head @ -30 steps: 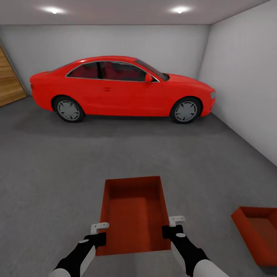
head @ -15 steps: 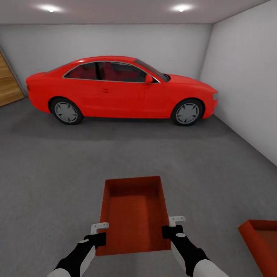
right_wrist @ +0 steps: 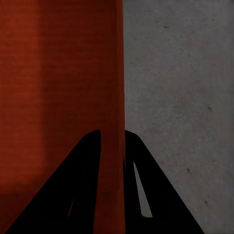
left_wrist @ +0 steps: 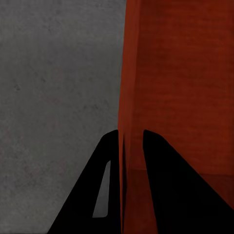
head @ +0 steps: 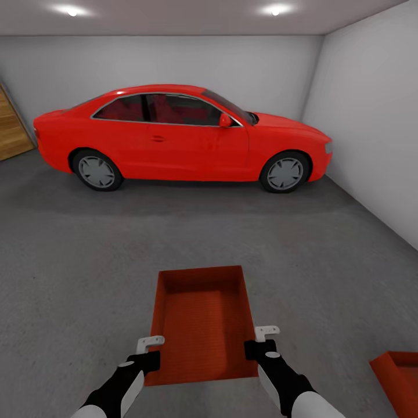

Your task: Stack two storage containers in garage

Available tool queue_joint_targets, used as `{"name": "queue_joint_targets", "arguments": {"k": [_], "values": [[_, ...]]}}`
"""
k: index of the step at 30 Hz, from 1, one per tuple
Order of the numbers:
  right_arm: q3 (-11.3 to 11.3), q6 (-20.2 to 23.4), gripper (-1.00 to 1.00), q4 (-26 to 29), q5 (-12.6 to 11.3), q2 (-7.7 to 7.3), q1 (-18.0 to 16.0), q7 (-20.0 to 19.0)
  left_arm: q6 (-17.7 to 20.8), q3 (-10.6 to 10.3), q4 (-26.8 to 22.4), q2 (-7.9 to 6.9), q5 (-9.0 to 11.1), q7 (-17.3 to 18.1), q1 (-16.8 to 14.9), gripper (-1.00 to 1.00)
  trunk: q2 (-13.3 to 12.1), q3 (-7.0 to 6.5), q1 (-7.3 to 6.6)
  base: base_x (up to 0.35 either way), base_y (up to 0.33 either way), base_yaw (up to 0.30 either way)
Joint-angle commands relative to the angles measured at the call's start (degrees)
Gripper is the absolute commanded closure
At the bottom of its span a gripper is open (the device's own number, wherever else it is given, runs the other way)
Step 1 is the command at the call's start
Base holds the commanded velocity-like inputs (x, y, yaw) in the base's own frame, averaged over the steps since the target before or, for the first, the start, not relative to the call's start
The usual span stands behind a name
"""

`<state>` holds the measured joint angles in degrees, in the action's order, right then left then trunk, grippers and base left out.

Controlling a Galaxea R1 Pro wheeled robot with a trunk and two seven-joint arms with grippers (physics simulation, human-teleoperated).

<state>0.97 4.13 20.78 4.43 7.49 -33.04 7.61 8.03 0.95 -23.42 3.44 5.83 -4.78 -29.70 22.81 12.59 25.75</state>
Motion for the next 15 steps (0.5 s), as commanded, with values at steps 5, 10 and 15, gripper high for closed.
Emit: {"name": "queue_joint_targets", "arguments": {"k": [5,10,15], "values": [[-3.87,0.44,1.00,0.23,1.01,-0.02,-0.11,0.21,0.32,-1.39,-0.13,-0.01,-1.26,-0.40,0.08,1.00,0.11,0.11,0.03,0.013,0.000,0.000],[-3.88,0.44,1.00,0.23,1.01,-0.02,-0.11,0.21,0.32,-1.39,-0.13,-0.01,-1.26,-0.40,0.08,1.00,0.11,0.11,0.03,0.000,0.000,0.000],[-3.88,0.44,1.00,0.23,1.01,-0.02,-0.10,0.21,0.32,-1.40,-0.13,-0.01,-1.26,-0.40,0.08,1.00,0.11,0.11,0.03,0.000,0.000,0.000]]}}
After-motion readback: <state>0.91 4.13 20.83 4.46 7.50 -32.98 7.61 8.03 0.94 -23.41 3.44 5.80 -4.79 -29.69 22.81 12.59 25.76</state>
